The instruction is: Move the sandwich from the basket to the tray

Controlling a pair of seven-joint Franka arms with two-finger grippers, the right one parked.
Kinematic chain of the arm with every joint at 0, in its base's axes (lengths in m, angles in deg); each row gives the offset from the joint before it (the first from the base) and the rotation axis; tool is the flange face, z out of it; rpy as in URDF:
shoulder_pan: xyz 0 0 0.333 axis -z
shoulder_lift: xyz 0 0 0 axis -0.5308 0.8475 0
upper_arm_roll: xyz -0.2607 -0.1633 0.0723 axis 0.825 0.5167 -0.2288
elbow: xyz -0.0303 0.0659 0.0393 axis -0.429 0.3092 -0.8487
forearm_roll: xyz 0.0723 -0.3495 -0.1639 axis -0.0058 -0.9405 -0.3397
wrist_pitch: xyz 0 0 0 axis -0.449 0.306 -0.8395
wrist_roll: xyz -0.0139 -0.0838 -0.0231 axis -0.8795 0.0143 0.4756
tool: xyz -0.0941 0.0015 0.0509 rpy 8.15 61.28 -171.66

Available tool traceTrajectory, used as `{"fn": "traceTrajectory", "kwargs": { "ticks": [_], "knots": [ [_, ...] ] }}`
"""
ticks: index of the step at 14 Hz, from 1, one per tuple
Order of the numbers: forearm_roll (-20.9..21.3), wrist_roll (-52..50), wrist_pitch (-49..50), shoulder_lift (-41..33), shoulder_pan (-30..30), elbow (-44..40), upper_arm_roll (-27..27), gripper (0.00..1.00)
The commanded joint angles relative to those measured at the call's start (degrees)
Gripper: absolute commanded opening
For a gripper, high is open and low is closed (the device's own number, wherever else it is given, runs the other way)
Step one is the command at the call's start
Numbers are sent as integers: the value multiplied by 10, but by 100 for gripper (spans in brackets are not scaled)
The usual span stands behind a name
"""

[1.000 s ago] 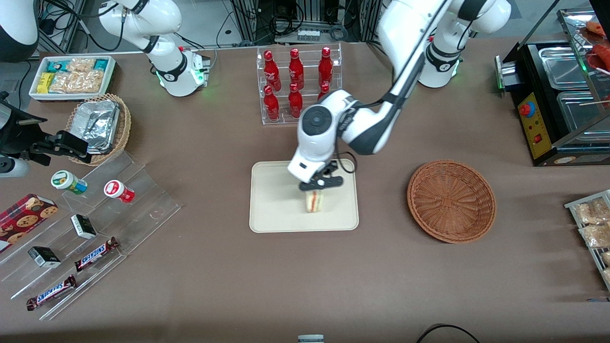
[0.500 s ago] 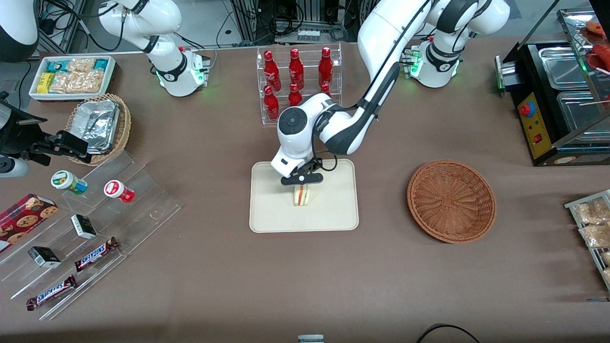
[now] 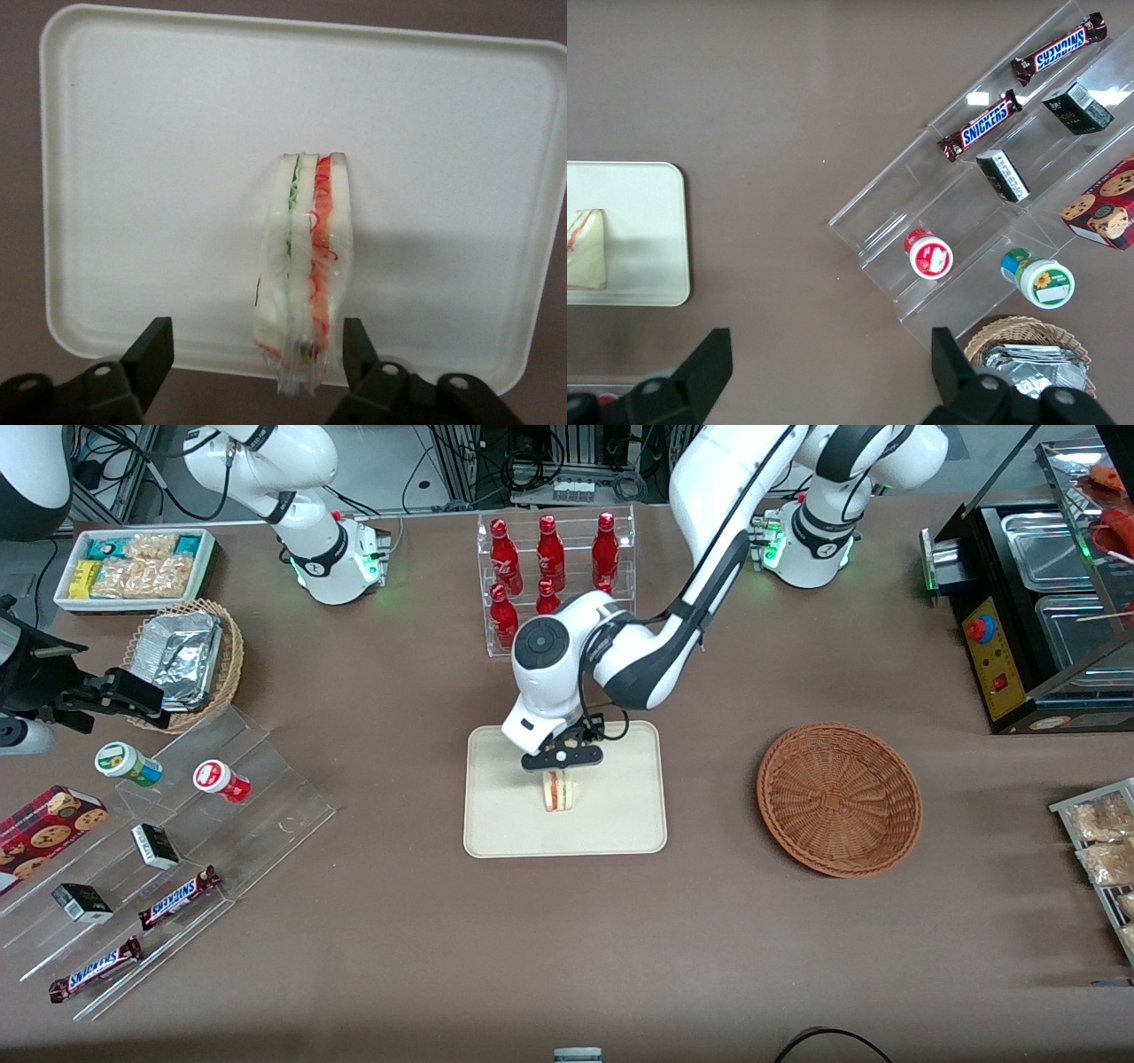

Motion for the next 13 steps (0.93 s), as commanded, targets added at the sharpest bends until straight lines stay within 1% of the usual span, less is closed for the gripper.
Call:
{"fn": "traceTrajectory", "kwargs": {
  "ticks": [1,5,7,9,13],
  "knots": [
    [6,-17,73,-80,-14,10,-15,100],
    [5,-4,198,-191,-96,17,-16,100],
    [6,9,245,-241,-140,19,-16,100],
    [6,80,291,-278,-183,25,-16,100],
    [13,200,310,-339,-278,59,-16,100]
  ]
}}
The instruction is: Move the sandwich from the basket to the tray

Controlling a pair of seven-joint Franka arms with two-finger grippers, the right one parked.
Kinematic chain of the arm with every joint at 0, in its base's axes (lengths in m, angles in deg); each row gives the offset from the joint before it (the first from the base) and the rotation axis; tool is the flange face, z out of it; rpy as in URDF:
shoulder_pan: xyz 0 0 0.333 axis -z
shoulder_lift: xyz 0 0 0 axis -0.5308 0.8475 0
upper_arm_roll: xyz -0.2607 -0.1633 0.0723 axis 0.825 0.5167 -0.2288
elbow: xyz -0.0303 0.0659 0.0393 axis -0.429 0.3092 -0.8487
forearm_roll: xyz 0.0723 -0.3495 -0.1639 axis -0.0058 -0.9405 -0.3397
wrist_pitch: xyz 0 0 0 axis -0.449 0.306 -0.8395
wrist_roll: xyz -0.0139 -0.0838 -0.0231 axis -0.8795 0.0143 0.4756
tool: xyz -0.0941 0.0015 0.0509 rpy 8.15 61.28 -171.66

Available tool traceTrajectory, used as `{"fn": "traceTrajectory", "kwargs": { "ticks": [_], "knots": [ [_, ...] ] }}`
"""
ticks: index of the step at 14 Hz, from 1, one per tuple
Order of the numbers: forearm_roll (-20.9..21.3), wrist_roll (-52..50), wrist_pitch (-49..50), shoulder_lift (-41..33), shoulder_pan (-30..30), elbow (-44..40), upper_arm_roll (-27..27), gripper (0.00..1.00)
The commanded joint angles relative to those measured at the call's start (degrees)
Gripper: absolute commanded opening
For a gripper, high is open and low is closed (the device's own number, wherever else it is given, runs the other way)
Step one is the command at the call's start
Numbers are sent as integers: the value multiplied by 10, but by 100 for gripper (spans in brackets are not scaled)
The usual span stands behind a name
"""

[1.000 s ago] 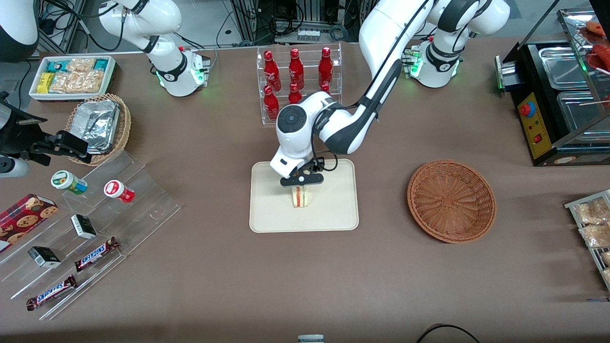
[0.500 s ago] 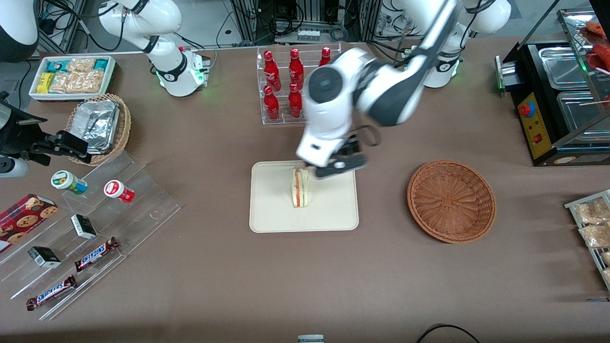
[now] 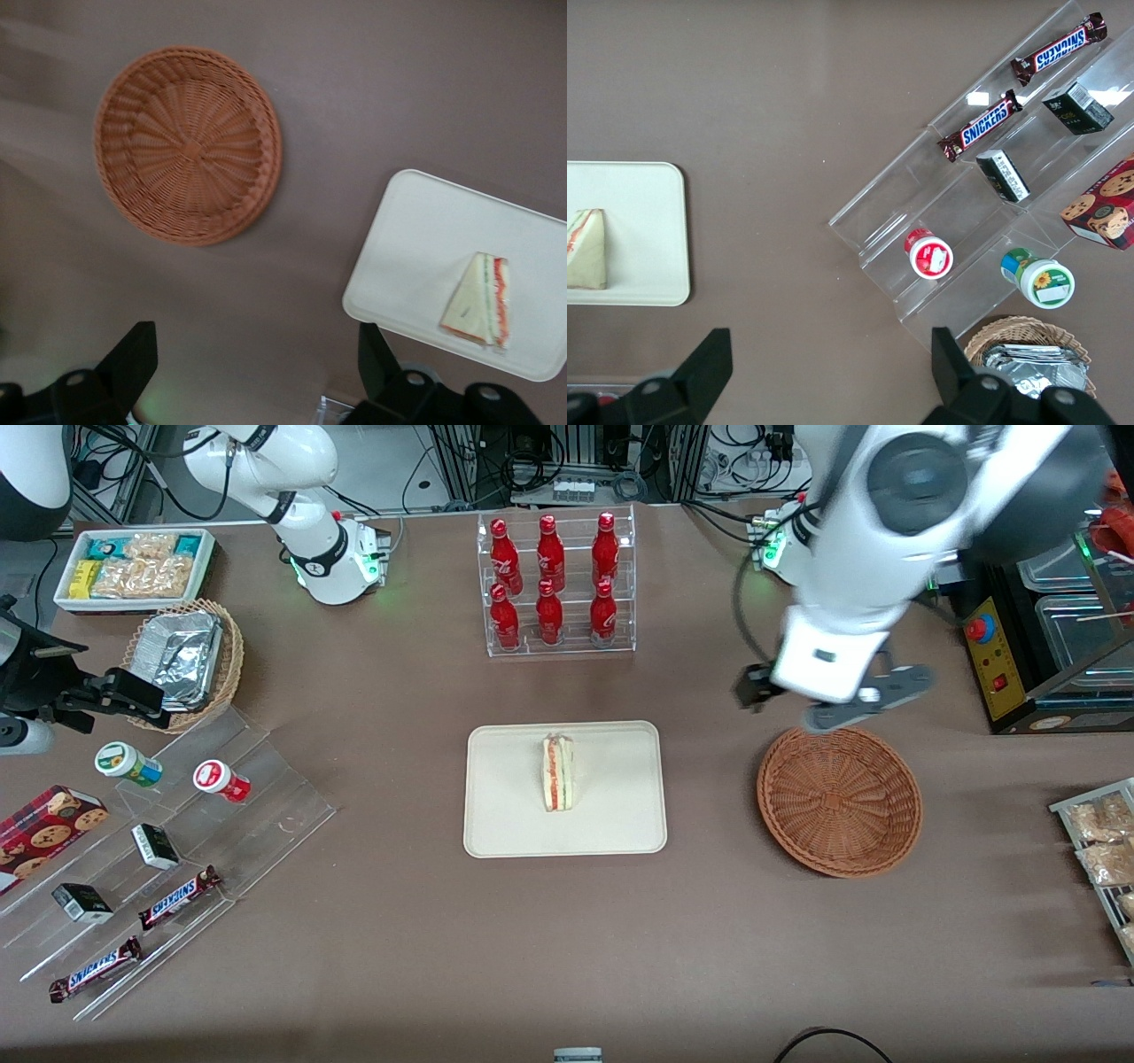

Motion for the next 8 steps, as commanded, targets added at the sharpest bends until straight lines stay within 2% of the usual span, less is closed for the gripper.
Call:
{"fn": "traceTrajectory", "kwargs": {
  "ticks": [1,6,8],
  "knots": [
    [5,101,4,-60,-71,55,8,100],
    [-7,271,-27,-127,-165,151,9,100],
    [-8,304,-40,-133,-169,167,8,100]
  ]
}}
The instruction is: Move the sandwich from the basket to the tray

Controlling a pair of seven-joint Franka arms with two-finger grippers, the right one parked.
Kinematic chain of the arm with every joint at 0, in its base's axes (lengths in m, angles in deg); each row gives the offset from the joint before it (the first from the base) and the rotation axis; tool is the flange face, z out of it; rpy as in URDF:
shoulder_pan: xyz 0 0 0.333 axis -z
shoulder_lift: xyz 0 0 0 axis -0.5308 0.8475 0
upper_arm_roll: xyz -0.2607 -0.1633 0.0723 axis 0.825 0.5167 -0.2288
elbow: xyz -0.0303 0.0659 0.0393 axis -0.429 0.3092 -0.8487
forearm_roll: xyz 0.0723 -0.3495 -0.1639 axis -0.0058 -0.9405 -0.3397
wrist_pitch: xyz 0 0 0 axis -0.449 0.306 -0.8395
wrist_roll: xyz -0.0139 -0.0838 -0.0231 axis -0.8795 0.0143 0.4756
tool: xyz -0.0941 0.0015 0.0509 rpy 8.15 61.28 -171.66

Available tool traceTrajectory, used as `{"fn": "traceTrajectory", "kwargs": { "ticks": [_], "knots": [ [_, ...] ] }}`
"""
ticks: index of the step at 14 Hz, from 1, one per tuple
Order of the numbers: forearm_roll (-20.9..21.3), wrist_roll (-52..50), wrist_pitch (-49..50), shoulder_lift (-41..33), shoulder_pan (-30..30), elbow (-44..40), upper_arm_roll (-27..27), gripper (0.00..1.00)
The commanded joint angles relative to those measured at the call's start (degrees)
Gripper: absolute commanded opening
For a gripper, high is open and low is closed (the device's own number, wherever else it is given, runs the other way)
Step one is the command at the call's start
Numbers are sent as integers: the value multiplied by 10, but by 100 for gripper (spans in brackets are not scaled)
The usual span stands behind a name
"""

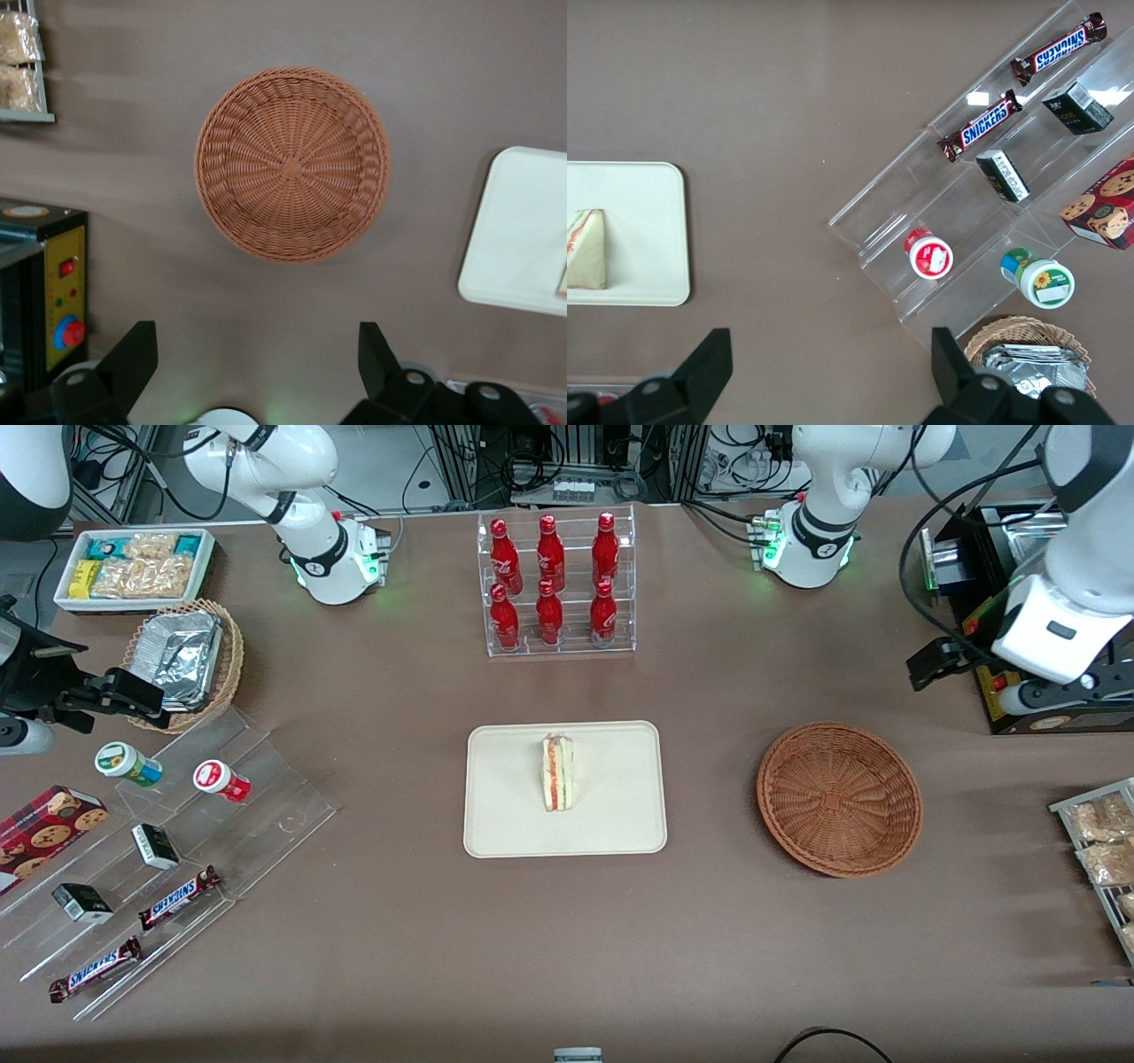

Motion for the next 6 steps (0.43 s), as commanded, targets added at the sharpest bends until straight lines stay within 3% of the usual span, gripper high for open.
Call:
{"fn": "traceTrajectory", "kwargs": {
  "ticks": [1,6],
  "knots": [
    [-6,40,-23,-27,-10,41,8,100],
    [-48,66,-16,1,-30,9,7,100]
  ]
}}
